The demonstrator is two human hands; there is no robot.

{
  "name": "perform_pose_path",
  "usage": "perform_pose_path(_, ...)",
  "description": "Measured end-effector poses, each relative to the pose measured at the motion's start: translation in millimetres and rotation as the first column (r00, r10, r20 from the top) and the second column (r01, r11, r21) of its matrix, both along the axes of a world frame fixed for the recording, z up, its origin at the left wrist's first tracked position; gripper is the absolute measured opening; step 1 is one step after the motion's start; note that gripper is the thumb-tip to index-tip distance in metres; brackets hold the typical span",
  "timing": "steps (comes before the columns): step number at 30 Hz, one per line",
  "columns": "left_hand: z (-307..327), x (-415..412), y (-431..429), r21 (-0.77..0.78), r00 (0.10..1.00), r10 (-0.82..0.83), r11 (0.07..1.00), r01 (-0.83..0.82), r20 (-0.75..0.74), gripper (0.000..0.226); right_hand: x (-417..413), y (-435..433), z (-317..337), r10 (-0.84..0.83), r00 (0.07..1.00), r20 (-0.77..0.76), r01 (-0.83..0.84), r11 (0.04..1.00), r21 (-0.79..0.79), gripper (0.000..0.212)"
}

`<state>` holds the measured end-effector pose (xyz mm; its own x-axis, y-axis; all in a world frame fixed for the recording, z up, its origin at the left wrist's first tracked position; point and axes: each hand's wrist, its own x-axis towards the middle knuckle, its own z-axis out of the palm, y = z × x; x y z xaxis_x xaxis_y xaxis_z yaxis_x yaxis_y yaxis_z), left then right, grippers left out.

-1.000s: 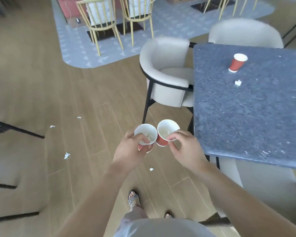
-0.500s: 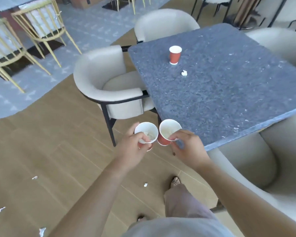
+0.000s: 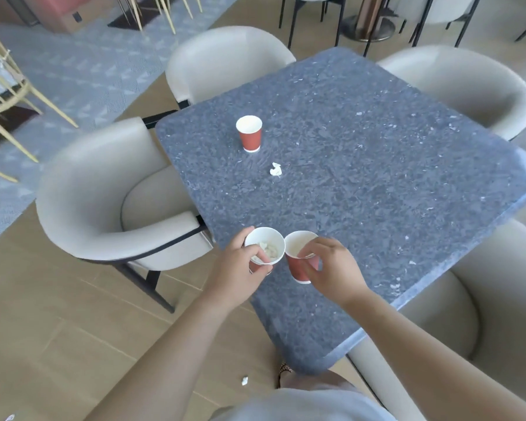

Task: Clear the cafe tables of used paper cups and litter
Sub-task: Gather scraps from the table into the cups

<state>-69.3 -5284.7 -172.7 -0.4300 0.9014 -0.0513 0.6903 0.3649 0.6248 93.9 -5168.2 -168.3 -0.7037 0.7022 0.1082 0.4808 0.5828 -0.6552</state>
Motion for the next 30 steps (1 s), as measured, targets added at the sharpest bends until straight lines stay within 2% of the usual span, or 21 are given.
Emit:
perform_pose_path(4,-10.2,-5.0,35.2,-0.037,0.999,-0.035,0.999,0.035,0.017,0.015,-2.2,29.4,-8.2,-0.017,0.999,0.032,0.018,0.999,-0.035,0.003)
perform_pose_path(12,-33.8,-13.5,63.9,-0.059,0.995,-0.102,0.993,0.103,0.014,0.013,9.4,50.5,-31.9,-0.062,0.990,0.129,0.071,0.995,-0.068,0.012)
perform_pose_path(17,-37.8,-18.8,67.4,-0.075,0.990,-0.141,0.987,0.141,0.003,0.013,9.7,51.0,-30.0,-0.108,0.989,0.103,0.116,0.991,-0.068,0.013)
perform_pose_path(20,-34.7,-22.5,74.5,-0.073,0.990,-0.143,0.987,0.143,0.001,0.022,6.3,52.0,-25.3,-0.125,0.990,0.065,0.129,0.990,-0.062,0.013)
perform_pose_path(23,-26.4,-25.9,82.6,-0.057,0.990,-0.127,0.990,0.130,0.059,0.027,-0.4,58.6,-18.0,-0.153,0.988,0.035,0.154,0.987,-0.042,0.013)
perform_pose_path(30,-20.3,-67.2,108.4,0.035,0.992,-0.112,0.993,0.110,0.062,0.018,-44.3,83.0,-3.8,-0.200,0.980,0.011,0.200,0.980,-0.012,0.011)
